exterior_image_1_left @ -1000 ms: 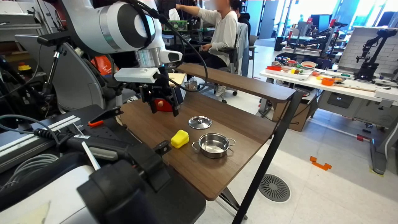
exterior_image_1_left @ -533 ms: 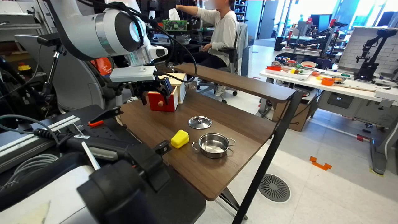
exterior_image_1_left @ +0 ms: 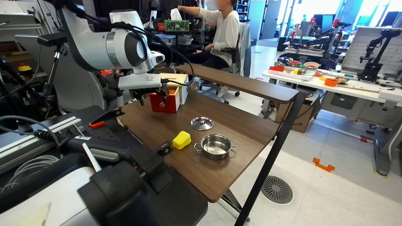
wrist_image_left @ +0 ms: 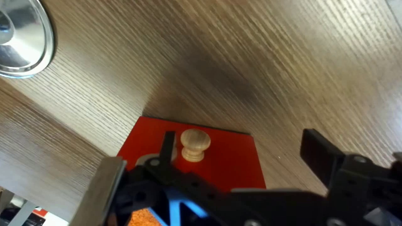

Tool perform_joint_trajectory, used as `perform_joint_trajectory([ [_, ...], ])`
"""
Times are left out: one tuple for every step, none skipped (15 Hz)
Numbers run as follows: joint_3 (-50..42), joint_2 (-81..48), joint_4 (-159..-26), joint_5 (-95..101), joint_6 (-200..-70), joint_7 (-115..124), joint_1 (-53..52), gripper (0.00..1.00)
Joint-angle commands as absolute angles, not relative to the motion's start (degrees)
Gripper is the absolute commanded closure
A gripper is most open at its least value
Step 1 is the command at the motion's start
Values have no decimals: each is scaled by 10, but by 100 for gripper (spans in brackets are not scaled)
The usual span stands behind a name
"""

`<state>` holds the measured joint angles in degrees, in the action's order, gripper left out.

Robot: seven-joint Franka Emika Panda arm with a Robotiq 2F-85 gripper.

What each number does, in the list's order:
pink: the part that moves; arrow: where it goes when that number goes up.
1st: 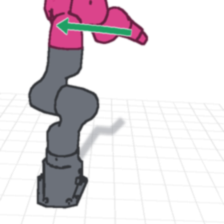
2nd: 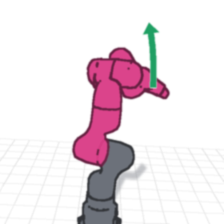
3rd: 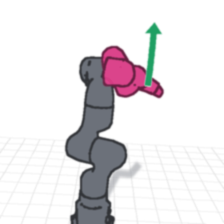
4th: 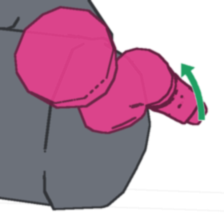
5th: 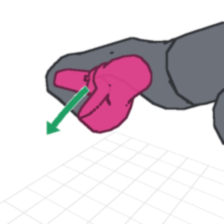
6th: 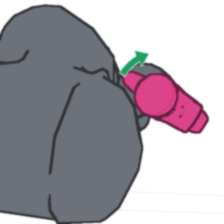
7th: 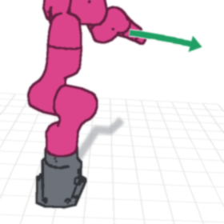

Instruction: Move the yellow bell pepper and close the drawer

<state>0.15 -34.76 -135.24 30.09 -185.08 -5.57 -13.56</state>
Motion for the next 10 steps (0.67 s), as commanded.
perform_joint_trajectory([
  [38,-383,-1315,264,-1864,-117,-98,0],
  [47,-386,-1308,255,-1861,-124,-89,0],
  [55,-391,-1302,247,-1861,-130,-79,0],
  [57,-391,-1298,239,-1862,-130,-77,0],
  [63,-395,-1294,232,-1864,-132,-69,0],
  [64,-395,-1291,224,-1863,-130,-70,0],
  [71,-398,-1287,219,-1862,-131,-63,0],
  [70,-398,-1283,212,-1862,-128,-67,0],
  [74,-402,-1278,207,-1863,-128,-65,0],
  [75,-404,-1273,202,-1860,-126,-68,0],
])
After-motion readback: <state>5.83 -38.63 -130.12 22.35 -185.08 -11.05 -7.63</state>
